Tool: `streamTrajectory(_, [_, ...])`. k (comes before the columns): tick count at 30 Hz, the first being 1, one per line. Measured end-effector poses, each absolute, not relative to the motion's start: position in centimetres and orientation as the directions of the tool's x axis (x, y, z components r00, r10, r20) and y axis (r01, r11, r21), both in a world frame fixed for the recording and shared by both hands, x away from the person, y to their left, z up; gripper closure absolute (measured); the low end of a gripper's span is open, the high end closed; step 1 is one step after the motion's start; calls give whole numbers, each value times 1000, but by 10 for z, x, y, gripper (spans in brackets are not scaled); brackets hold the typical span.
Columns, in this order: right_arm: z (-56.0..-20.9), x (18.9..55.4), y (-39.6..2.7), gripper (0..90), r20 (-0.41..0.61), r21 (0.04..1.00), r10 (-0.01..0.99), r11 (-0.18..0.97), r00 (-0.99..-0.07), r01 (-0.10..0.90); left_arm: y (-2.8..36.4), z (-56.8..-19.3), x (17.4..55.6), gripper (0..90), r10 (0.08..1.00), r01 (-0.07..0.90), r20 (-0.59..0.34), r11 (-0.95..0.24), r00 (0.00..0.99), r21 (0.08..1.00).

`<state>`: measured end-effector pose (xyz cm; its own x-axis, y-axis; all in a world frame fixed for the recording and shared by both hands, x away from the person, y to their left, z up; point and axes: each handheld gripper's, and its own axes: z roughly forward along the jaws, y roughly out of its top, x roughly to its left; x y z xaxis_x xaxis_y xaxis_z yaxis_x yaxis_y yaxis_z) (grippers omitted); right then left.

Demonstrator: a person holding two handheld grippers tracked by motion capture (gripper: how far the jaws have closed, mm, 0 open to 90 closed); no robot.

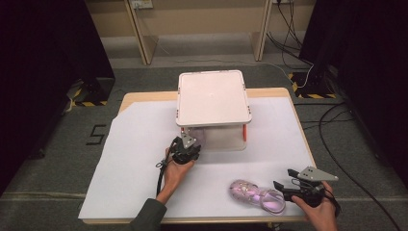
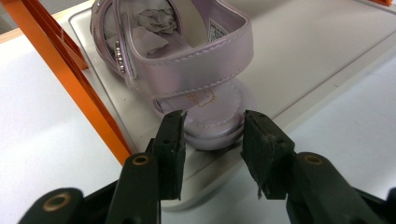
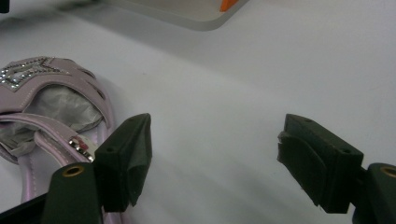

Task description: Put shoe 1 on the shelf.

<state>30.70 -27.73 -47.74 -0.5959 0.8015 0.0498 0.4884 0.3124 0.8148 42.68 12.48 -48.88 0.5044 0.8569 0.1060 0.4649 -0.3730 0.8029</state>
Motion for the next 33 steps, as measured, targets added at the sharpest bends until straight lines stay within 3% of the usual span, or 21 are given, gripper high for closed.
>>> streamTrajectory(12, [-477, 307, -277, 258, 50, 815, 801, 313, -597, 488, 126, -490, 432, 580, 879, 475, 88, -335, 470, 814])
streamTrajectory(22, [-475, 306, -278, 258, 50, 823, 805, 303, -591, 481, 134, -479, 412, 383, 884, 484, 17, -272, 467, 832])
streamTrajectory(33, [-473, 306, -278, 258, 45, 830, 805, 299, -592, 470, 136, -473, 364, 300, 823, 473, -49, -275, 566, 837])
